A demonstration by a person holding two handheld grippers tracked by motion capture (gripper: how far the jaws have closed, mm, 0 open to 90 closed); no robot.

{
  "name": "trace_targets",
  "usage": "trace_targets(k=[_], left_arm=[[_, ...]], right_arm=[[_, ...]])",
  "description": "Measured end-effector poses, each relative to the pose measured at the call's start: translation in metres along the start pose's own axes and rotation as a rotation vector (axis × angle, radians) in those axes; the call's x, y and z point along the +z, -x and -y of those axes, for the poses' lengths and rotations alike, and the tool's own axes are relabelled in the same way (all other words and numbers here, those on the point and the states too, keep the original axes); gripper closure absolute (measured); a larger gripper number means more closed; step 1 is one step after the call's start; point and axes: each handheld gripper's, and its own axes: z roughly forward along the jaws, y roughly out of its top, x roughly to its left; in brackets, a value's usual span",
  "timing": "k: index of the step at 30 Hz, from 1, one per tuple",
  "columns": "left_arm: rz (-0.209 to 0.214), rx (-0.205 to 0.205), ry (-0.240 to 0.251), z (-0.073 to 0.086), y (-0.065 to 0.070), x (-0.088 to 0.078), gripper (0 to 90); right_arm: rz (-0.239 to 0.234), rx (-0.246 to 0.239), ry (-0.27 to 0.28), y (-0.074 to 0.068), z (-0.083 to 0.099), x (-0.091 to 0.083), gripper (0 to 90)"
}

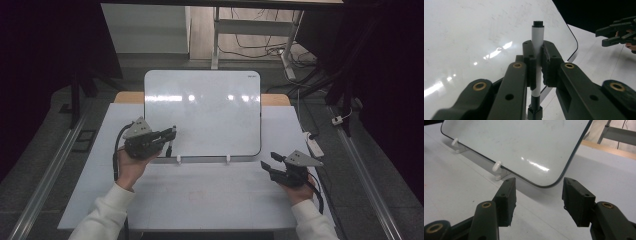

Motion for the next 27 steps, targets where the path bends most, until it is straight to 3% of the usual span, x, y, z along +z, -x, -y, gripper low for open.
trace_targets(k=[4, 9, 19, 27], left_arm=[[-0.006, -0.011, 0.001, -0.004, -0.005, -0.001, 82.0], [-0.045, -0.015, -0.004, -0.018, -0.019, -0.002, 82.0], [-0.166, -0.067, -0.068, -0.058, -0.066, 0.010, 81.9], [-0.232, -0.102, -0.128, -0.079, -0.098, 0.022, 81.9]], right_arm=[[0.006, -0.019, -0.001, -0.001, -0.002, 0.001, 45.0], [0.007, -0.001, 0.010, 0.000, -0.003, 0.000, 45.1], [0.009, -0.014, 0.001, -0.001, -0.003, 0.002, 45.2], [0.013, -0.013, -0.010, -0.001, -0.002, 0.005, 45.2]])
